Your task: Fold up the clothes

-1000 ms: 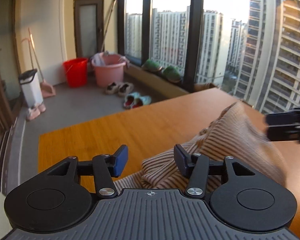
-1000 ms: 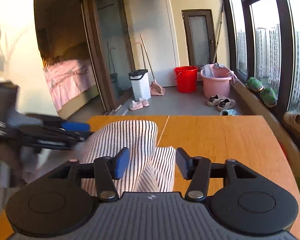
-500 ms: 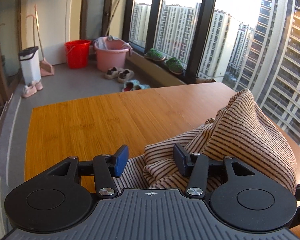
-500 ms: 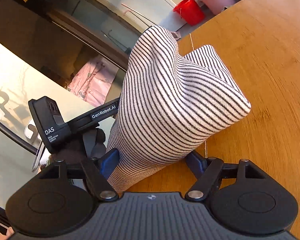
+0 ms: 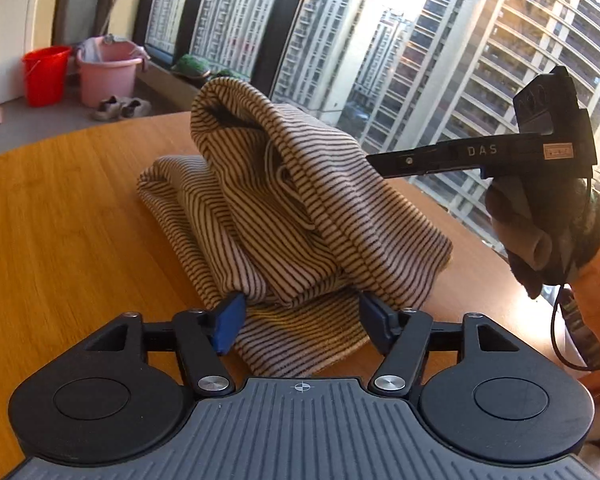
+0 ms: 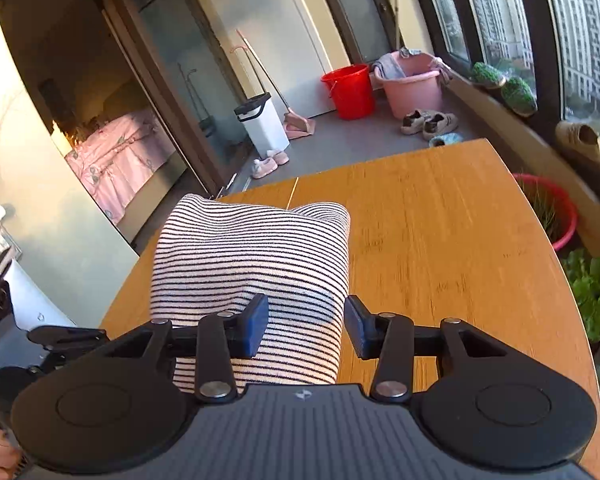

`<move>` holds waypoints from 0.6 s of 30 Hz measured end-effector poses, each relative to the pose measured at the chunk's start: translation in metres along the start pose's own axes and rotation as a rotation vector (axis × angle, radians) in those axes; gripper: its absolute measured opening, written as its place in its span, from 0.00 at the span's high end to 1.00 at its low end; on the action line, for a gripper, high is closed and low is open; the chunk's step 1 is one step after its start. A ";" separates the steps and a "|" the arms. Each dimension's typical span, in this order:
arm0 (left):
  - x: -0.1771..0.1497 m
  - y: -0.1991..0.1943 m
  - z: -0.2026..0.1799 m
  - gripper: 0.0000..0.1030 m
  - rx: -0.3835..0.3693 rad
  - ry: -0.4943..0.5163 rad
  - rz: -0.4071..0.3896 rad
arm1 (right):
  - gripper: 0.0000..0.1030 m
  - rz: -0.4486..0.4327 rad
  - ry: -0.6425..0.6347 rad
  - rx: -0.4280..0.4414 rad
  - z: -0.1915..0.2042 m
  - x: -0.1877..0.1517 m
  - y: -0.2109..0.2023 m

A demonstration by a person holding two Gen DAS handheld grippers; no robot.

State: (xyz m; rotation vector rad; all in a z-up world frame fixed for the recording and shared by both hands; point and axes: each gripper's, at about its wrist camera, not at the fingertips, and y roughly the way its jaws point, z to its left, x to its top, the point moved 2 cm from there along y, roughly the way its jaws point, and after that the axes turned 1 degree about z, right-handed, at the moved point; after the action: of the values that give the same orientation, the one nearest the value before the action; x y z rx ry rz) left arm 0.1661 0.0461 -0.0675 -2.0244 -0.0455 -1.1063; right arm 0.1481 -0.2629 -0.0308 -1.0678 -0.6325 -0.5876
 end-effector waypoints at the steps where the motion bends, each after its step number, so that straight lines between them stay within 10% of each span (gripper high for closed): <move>1: 0.002 -0.005 0.002 0.21 0.016 -0.008 -0.014 | 0.58 -0.013 -0.045 -0.007 0.007 -0.001 0.002; 7: 0.030 -0.019 0.043 0.06 0.028 -0.254 -0.114 | 0.58 -0.082 -0.393 -0.130 0.066 -0.014 0.010; 14: 0.032 0.016 0.035 0.05 0.092 -0.271 -0.003 | 0.56 -0.102 -0.703 -0.253 0.125 -0.041 0.027; 16: 0.027 0.018 0.036 0.03 0.121 -0.272 0.021 | 0.56 -0.102 -0.693 -0.154 0.129 -0.041 0.017; 18: 0.022 0.017 0.039 0.03 0.131 -0.283 0.036 | 0.34 -0.078 -0.569 0.001 0.117 -0.031 0.004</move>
State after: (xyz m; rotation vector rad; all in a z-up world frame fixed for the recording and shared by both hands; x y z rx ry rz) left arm 0.2130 0.0531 -0.0739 -2.0397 -0.2202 -0.7676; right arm 0.1081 -0.1495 -0.0150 -1.2210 -1.1723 -0.3441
